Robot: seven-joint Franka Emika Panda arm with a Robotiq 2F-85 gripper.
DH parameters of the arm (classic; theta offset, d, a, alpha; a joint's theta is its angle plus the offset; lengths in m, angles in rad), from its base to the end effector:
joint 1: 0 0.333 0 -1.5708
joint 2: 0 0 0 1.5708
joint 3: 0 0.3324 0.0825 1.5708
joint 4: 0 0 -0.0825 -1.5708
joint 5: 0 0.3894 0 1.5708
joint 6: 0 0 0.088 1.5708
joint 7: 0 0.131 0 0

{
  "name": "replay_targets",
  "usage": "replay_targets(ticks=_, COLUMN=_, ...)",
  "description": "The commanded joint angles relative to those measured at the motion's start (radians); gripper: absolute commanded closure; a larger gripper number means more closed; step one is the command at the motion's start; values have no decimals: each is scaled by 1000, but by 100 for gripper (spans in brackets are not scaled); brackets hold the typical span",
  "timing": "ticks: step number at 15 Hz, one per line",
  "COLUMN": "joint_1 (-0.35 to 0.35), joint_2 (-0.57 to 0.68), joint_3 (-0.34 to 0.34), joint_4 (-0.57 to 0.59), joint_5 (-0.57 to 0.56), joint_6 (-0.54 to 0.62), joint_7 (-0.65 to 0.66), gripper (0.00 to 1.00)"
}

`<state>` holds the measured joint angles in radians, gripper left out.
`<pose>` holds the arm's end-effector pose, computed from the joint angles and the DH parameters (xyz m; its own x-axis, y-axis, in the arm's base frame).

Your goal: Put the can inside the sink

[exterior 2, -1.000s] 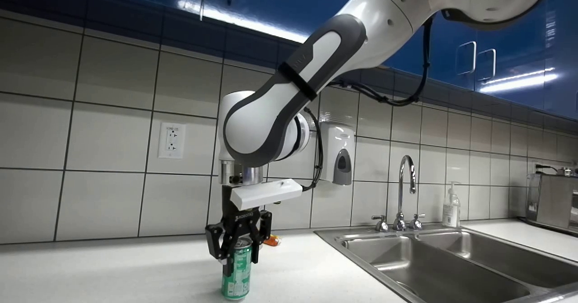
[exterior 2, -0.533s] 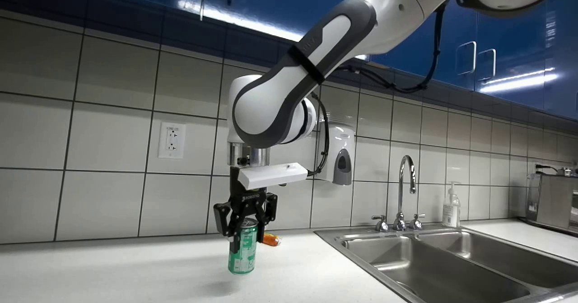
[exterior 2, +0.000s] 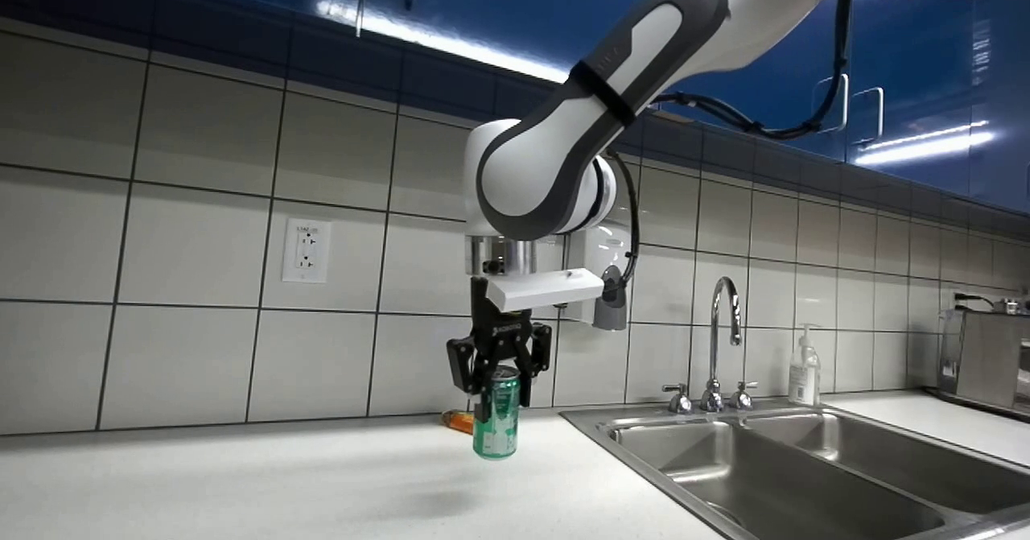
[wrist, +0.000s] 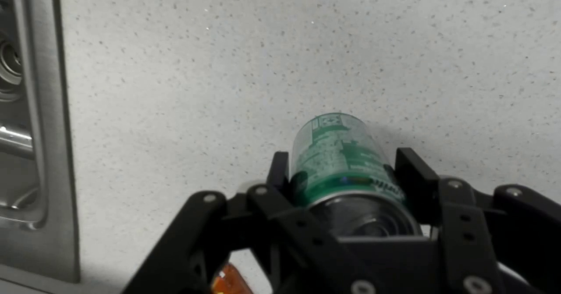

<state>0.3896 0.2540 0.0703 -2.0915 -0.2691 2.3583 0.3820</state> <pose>0.5323 0.2541 0.2917 0.9617 0.2667 0.0631 0.2539 -0.9537 0.1611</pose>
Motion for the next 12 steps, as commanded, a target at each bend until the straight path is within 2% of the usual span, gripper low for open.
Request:
replay_targets(ticks=1, joint_1=-59, joint_2=-124, joint_3=-1, joint_4=-102, joint_5=-31, joint_6=-31, joint_7=28, gripper=62)
replay_targets(ticks=8, joint_1=-198, joint_2=-232, joint_3=-36, joint_4=-192, joint_5=-51, joint_6=-44, joint_7=-24, gripper=62)
replay_targets(ticks=12, joint_1=-279, joint_2=-252, joint_3=-68, joint_4=-200, joint_5=-74, joint_6=-43, joint_7=-73, gripper=62)
